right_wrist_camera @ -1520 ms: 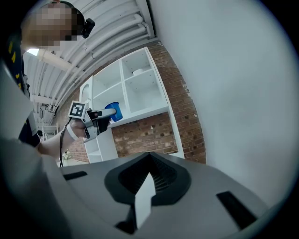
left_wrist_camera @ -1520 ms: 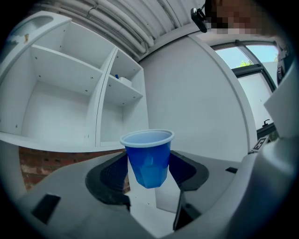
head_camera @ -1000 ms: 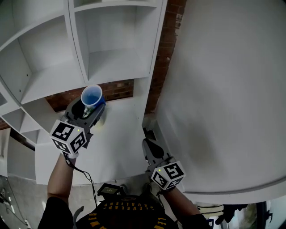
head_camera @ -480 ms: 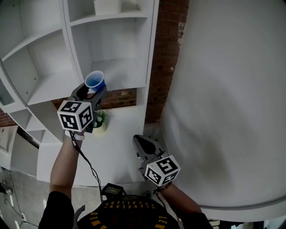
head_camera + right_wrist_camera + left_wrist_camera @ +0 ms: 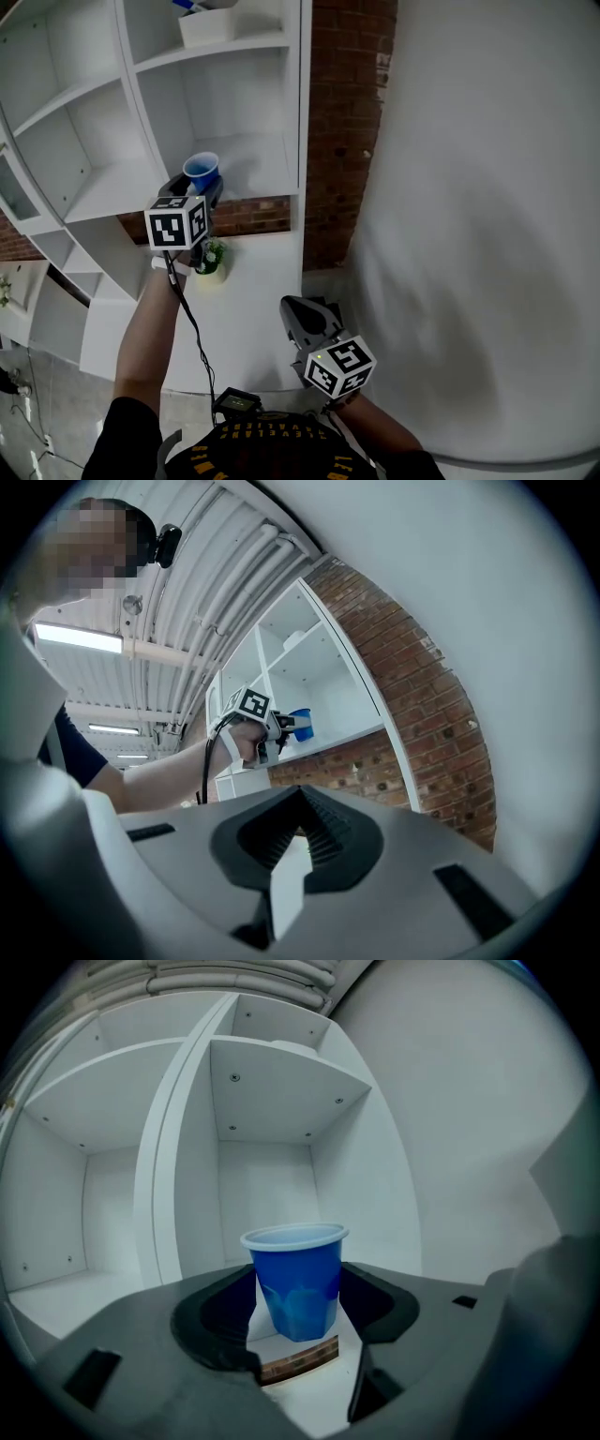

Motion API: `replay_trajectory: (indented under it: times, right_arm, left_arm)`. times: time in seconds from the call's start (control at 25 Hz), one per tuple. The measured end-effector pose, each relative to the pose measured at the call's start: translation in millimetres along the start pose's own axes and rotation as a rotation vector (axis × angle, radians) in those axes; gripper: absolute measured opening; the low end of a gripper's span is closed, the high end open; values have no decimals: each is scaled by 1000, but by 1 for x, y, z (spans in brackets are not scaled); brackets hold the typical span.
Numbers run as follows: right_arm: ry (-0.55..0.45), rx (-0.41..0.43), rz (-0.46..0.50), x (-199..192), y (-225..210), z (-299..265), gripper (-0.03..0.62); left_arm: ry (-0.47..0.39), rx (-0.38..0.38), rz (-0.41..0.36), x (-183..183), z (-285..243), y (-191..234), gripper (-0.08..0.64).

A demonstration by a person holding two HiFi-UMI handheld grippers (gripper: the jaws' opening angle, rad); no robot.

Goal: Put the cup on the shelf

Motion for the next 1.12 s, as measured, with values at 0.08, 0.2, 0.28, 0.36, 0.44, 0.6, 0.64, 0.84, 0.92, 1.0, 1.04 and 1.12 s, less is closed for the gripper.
replay_trajectory:
  times: [0.08,0.2,0.28,0.36,0.44,0.6,0.64,0.84,0.92,1.0,1.04,1.12]
  right_arm:
    - [2,10,-9,-1,-4,0,-8]
    - [8,26,-24,-5,-6,1,-8]
    - [12,32,-33,-7,-6,2,-8]
    - [15,33,-42,-10,-7,4,-8]
    - [19,29,-55,-14,-7,7,-8]
    - [17,15,-80,-22,-9,16,-8]
    - [14,12,-85,-22,-10,18,-8]
    - [8,-4,-92,-23,-12,23,-8]
    - [9,-8,-94,-24,-12,23,-8]
    - [8,-11,-94,-23,-11,21,-8]
    - [6,-13,-94,-23,-10,20,-8]
    - [0,-17,-92,-20,-8,18,-8]
  left_arm:
    - [10,32,8,1,-5,0,278]
    - [29,72,23,3,-11,2,278]
    - [42,98,26,5,-14,4,278]
    - [45,125,30,5,-17,6,279]
    - [36,149,34,4,-20,8,279]
    - [8,160,70,-6,-21,13,284]
    - [-2,152,84,-9,-21,13,296]
    - [-13,121,95,-15,-15,5,321]
    - [-26,99,83,-14,-8,-2,321]
    - [-38,68,68,-13,0,-10,321]
    - [-45,53,63,-13,5,-13,321]
    - [-62,28,60,-14,19,-18,321]
Point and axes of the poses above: the fingertips, and each gripper's own axes: z backward along the fingers, y to its left, x out of its top, the point moved 9 cm from there along z, backward along the fingers, and after that the axes turned 8 degrees about -x, right-handed, at the moved point
